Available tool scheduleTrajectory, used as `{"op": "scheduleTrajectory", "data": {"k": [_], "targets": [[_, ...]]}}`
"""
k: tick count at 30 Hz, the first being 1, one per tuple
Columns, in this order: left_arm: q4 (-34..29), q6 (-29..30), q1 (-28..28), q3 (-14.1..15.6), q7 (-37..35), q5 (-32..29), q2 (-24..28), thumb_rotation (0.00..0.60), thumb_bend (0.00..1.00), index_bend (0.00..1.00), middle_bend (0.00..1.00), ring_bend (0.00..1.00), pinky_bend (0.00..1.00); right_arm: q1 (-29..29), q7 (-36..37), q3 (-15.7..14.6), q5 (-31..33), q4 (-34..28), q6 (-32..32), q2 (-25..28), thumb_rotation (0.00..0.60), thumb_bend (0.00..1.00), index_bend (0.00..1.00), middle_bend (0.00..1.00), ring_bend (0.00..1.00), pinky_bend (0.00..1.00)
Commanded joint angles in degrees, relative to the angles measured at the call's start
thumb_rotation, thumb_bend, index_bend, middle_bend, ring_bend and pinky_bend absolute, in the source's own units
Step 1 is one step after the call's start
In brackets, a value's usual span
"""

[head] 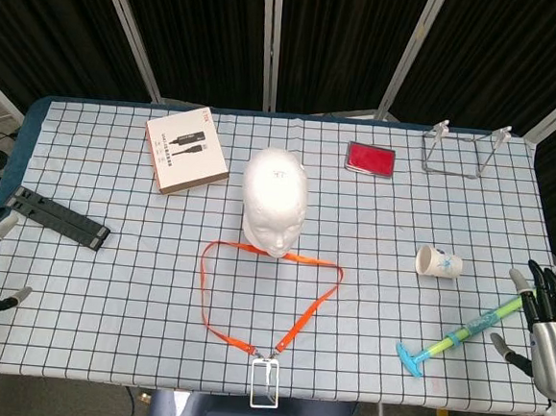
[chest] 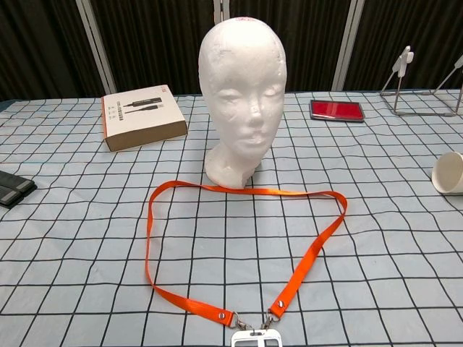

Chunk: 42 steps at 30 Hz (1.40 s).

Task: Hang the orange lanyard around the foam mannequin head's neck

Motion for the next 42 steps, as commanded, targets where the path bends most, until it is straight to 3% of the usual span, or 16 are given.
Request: {"op": "scheduleTrajectory", "data": {"k": [1, 10, 16, 21, 24, 30, 42], "targets": [[0.09, -0.1, -0.03, -0.03, 0.03, -0.09, -0.06, 0.6, 0.01, 0.0, 0.0, 0.0, 0.0, 0.04, -0.06, -0.05, 0.02, 0.01, -0.12, -0.04, 0.6, 0.0, 0.13, 0.0, 0.0, 0.0], [0.61, -0.7, -0.34, -0.08, 0.89, -0.35, -0.71, 0.6, 0.01, 0.0, 0.0, 0.0, 0.0, 1.79, 0.85, -0.48, 0.75, -0.34, -4.25, -0.32, 0.6, 0.0, 0.14, 0.0, 0.0, 0.0], [1.38, -2.34, -1.1, -0.62, 2.49, -2.11, -1.82, 0.6, 0.01, 0.0, 0.0, 0.0, 0.0, 10.46, 1.62, 1.48, 4.65, -0.24, -19.26, 0.75, 0.6, 0.01, 0.26, 0.0, 0.0, 0.0], [2.51, -3.84, -1.99, -1.64, 3.24, -4.42, -2.78, 0.6, 0.01, 0.0, 0.0, 0.0, 0.0, 18.61, 0.86, 4.23, 8.85, -0.74, -31.0, -1.06, 0.6, 0.1, 0.38, 0.0, 0.0, 0.0], [3.19, -4.68, -2.46, -2.16, 3.89, -5.78, -3.37, 0.6, 0.01, 0.0, 0.0, 0.0, 0.0, 23.71, -0.84, 5.83, 12.86, -0.74, -38.24, -3.6, 0.6, 0.15, 0.43, 0.0, 0.0, 0.0], [4.35, -6.25, -3.19, -2.75, 4.75, -7.97, -4.11, 0.6, 0.01, 0.0, 0.0, 0.0, 0.0, 31.5, -6.98, 7.89, 21.05, 1.97, -46.37, -11.55, 0.6, 0.26, 0.45, 0.0, 0.0, 0.0], [5.68, -8.19, -4.07, -3.15, 4.24, -9.91, -4.38, 0.6, 0.01, 0.0, 0.0, 0.0, 0.0, 39.53, -17.04, 8.11, 35.85, 9.43, -48.83, -24.21, 0.6, 0.29, 0.48, 0.0, 0.0, 0.0]]}}
